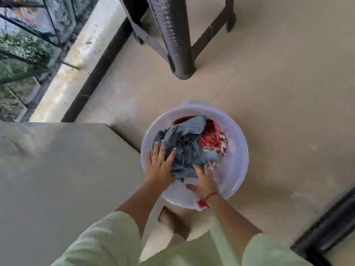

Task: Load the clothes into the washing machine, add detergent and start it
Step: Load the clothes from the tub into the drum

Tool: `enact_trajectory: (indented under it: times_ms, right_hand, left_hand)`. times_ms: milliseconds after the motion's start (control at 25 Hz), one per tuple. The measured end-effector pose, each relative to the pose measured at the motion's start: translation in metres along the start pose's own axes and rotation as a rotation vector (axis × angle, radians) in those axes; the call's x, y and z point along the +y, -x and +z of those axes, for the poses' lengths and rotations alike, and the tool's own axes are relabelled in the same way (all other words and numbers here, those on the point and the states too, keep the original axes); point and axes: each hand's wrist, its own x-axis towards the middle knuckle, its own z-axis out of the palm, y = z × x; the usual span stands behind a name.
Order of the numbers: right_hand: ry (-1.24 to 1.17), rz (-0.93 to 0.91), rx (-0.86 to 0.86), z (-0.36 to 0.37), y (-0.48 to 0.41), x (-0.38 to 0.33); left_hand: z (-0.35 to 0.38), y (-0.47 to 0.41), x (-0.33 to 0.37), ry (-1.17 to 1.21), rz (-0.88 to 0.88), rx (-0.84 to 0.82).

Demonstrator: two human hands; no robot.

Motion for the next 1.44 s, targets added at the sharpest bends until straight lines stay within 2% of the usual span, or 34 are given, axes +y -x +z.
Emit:
enact_trajectory:
  times_ms: [120, 240, 400, 520, 640, 720, 840, 960, 1080, 1160, 1280, 1360, 1440]
  right_hand:
    - [-0.067, 0.017, 0.057, 0.036, -0.039, -0.010]
    - [-0.226, 0.018, 0.084, 0.027, -0.044, -0.018]
    - [-0.360, -0.056, 0.204, -0.015, 0.021, -0.039]
    - [-0.459, -0.149, 0.357, -0.055, 0.082, -0.062]
    - [-0.439, -0.299, 0.482, -0.100, 0.145, -0.093]
    - [-0.412, -0.419, 0.568, -0.127, 0.187, -0.113]
    - [-0.342, -0.637, 0.661, -0.167, 0.256, -0.149]
    - [-0.224, -0.846, 0.784, -0.179, 0.325, -0.184]
    - [-0.155, -0.980, 0.886, -0.165, 0.372, -0.214]
    - [-0.117, -1.005, 0.823, -0.149, 0.387, -0.231]
    - [0.059, -0.927, 0.674, -0.117, 0.383, -0.258]
    - [0.107, -0.821, 0.480, -0.090, 0.380, -0.285]
    - [0.205, -0.742, 0.317, -0.063, 0.376, -0.310]
  left_hand:
    - [0.028, -0.024, -0.008, -0.151, 0.034, -0.048]
    - [0.029, -0.022, -0.015, 0.032, 0.024, -0.028]
    - [-0.022, 0.019, -0.014, 0.236, 0.085, 0.104]
    - [-0.082, 0.062, -0.006, 0.270, 0.096, 0.172]
    - [-0.149, 0.118, -0.006, 0.331, 0.101, 0.322]
    - [-0.199, 0.158, -0.009, 0.421, 0.171, 0.433]
    - [-0.275, 0.227, -0.023, 0.340, 0.265, 0.592]
    - [-0.332, 0.305, -0.052, 0.301, 0.277, 0.731]
    - [-0.371, 0.386, -0.088, 0.290, 0.232, 0.885]
    - [-0.387, 0.444, -0.118, 0.317, 0.229, 1.007]
    - [-0.385, 0.532, -0.165, 0.434, 0.257, 1.190]
    - [-0.365, 0.582, -0.201, 0.475, 0.179, 1.307]
    - [-0.333, 0.619, -0.236, 0.543, 0.029, 1.414]
